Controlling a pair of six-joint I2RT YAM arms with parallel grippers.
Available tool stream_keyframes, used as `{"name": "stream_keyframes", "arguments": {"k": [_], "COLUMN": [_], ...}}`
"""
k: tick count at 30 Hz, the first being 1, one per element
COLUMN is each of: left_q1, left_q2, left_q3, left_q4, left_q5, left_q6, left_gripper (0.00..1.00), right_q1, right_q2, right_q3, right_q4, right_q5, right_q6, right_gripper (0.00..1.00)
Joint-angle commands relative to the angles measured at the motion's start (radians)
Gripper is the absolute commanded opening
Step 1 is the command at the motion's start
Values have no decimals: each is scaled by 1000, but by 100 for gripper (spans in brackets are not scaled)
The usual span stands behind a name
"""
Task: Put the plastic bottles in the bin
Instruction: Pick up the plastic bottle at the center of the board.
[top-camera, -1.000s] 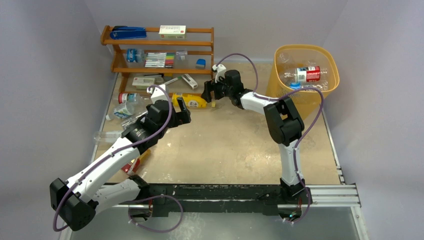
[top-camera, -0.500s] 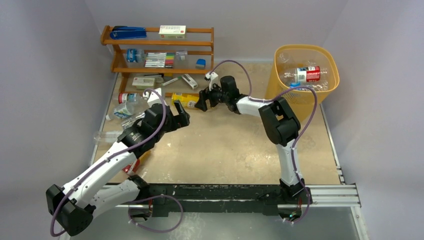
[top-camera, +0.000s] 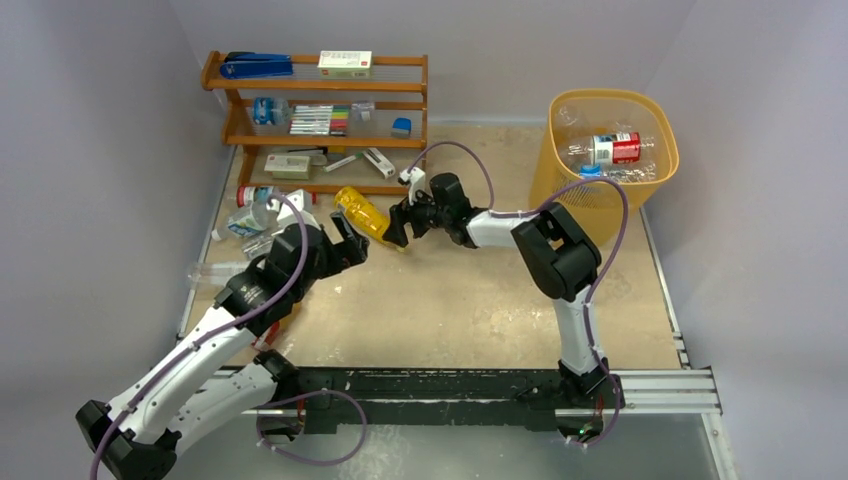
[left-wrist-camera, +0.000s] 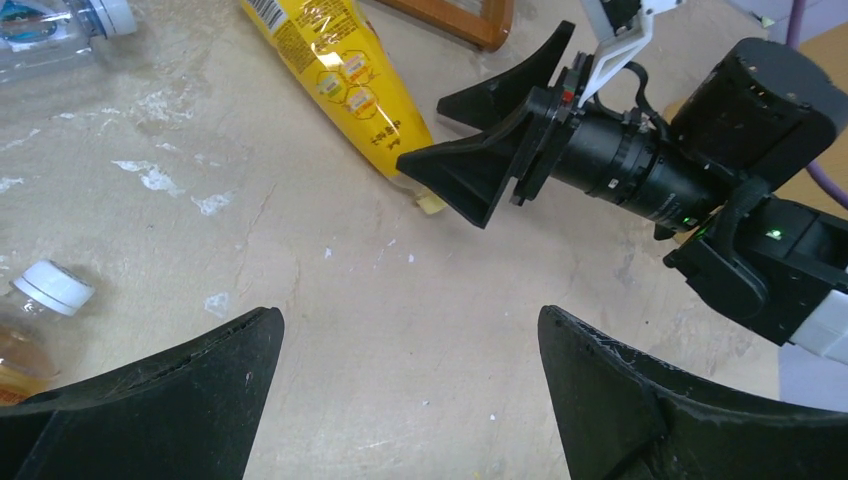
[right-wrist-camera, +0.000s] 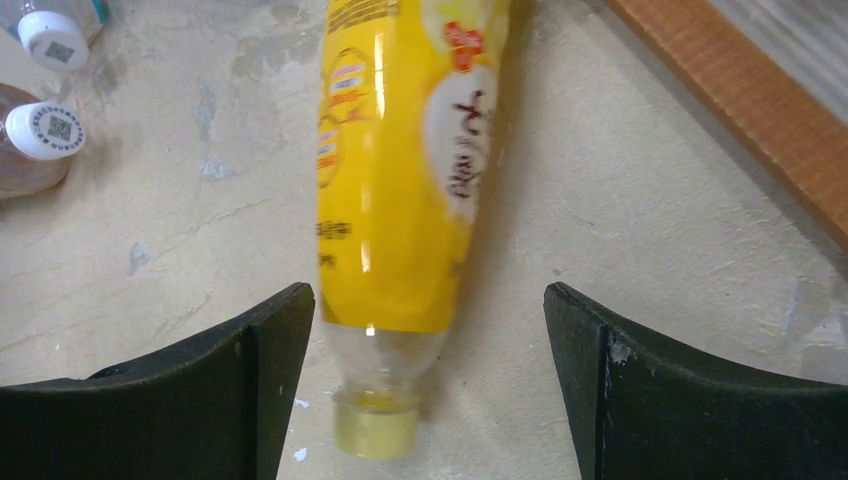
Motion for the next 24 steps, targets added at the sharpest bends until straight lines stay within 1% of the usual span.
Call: {"name": "stream_keyframes", "arguments": {"k": [1, 6, 10, 13, 16, 19, 24], "left_q1": [5, 5, 5, 6, 5, 5, 5], "left_q2": [7, 29, 6, -26, -56, -84, -99], "left_q3": [-17, -38, -40, -44, -44, -45, -36], "left_q4": [25, 63, 65, 40, 11, -16, -43], "left_q5": [-3, 6, 4, -11, -15, -24, -32], "left_q6": [-20, -19, -33, -43, -48, -54, -52], "left_gripper": [100, 99, 99, 99, 99, 99, 99], "right_q1": [15, 55, 97, 132, 162, 190, 217], "right_q2": [-34, -16, 5, 23, 53, 87, 111], "right_q3": [33, 45, 89, 123, 179, 240, 296], "right_q4": [24, 20, -14, -28, -77, -151, -216], "right_q5": [41, 58, 95, 127, 173, 253, 302], "right_q6": [-5, 2, 6, 18, 24, 36, 80], "right_gripper": [87, 86, 95, 96, 92, 86, 61]}}
